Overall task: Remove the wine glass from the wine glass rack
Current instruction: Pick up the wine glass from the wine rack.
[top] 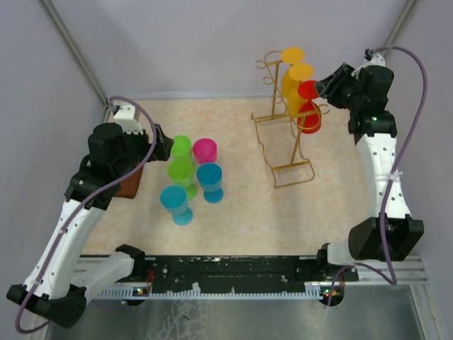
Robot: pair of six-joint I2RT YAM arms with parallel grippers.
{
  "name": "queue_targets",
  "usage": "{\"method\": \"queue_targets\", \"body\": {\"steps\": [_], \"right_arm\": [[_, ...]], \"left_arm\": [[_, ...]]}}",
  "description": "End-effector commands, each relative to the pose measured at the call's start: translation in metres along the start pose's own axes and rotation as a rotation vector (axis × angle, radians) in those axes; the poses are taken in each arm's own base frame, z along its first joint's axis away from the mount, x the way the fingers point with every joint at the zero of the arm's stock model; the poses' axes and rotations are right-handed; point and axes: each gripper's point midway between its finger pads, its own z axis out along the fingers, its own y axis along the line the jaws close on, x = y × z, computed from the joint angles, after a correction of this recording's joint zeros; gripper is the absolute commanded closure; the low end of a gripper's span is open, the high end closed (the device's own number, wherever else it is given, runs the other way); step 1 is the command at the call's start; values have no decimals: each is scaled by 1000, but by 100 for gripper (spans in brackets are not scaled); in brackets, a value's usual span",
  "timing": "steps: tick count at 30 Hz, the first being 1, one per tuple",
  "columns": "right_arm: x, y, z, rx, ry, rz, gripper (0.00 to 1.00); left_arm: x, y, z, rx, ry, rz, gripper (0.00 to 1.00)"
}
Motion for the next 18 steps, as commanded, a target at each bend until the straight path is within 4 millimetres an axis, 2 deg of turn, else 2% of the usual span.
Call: {"method": "queue_targets", "body": {"steps": [1, 7, 13, 16, 18], "right_arm": [[-16, 5, -6, -16, -64, -2, 57], [-14, 0, -2, -1, -58, 1, 57], [-6, 2, 4, -27, -27, 24, 63], [-6, 2, 6, -29, -28, 26, 71], [-5, 1, 6, -28, -25, 28, 72]], "left_arm": [[-15, -7, -7, 38, -42, 13, 1], [-17, -7, -8, 41, -43, 22, 1], [-19, -5, -10, 32, -44, 30, 1], [-20, -6, -10, 33, -47, 31, 1], [-20, -6, -10, 33, -47, 32, 1]]}}
